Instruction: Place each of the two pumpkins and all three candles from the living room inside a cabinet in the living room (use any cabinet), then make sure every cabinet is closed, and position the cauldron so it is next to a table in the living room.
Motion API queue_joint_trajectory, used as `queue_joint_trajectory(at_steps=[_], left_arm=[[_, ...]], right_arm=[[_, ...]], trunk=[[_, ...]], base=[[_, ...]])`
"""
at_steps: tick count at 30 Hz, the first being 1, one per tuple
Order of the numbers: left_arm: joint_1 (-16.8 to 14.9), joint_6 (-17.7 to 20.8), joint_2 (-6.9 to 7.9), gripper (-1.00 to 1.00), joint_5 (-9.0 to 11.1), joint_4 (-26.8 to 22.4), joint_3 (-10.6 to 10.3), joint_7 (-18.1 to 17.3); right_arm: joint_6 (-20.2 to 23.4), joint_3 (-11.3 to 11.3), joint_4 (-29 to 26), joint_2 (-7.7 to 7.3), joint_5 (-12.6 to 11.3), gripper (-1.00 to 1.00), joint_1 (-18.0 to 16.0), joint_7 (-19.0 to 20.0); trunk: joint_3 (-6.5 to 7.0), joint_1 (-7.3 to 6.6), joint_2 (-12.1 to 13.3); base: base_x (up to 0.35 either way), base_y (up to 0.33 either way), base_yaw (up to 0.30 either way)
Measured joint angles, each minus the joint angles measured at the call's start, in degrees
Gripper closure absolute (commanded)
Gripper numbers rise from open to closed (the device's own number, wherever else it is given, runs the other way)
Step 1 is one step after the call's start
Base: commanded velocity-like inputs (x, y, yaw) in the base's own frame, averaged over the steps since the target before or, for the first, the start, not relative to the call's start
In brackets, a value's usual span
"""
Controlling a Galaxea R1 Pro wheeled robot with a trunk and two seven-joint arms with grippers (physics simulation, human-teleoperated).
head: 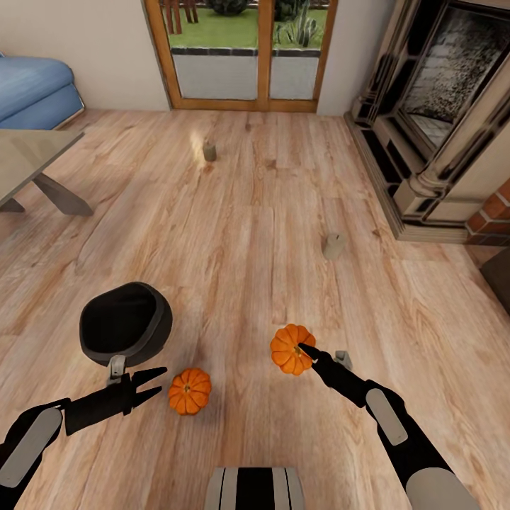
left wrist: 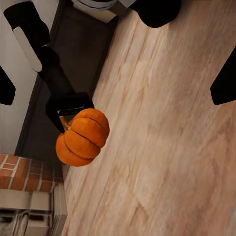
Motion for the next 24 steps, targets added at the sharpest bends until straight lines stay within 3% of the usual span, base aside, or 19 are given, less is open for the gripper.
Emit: queue_joint_trajectory(at_steps=[3,14,19,22,24], left_arm=[[0.0,0.0,-0.03,-1.0,0.0,0.0,0.0,0.0],[0.0,-0.2,-0.4,-1.0,-0.6,0.0,0.0,0.1],[0.0,-2.4,-0.48,-1.0,-0.9,0.1,-0.1,0.1],[0.0,-2.9,-0.48,-1.0,-0.9,0.1,-0.2,0.0],[0.0,-3.0,-0.49,-1.0,-1.0,0.1,-0.3,0.0]], right_arm=[[0.0,0.0,0.0,-0.01,0.0,1.0,0.0,0.0],[-0.1,0.0,0.0,-0.02,0.1,1.0,0.0,0.1],[0.0,0.0,-0.2,-0.01,0.0,1.0,0.0,0.2],[0.7,0.0,-2.3,-0.02,-0.5,1.0,0.2,1.5],[1.8,0.0,-6.5,-0.06,-1.6,1.0,0.3,2.2]], trunk=[[0.0,0.0,0.0],[-2.43,0.29,-0.1],[-3.54,0.42,-0.2],[-4.2,0.49,-0.3],[-4.64,0.54,-0.3]], base=[[0.003,0.0,0.0],[0.0,0.0,0.0],[0.0,0.0,0.0],[0.0,0.0,0.0],[0.0,0.0,0.0]])
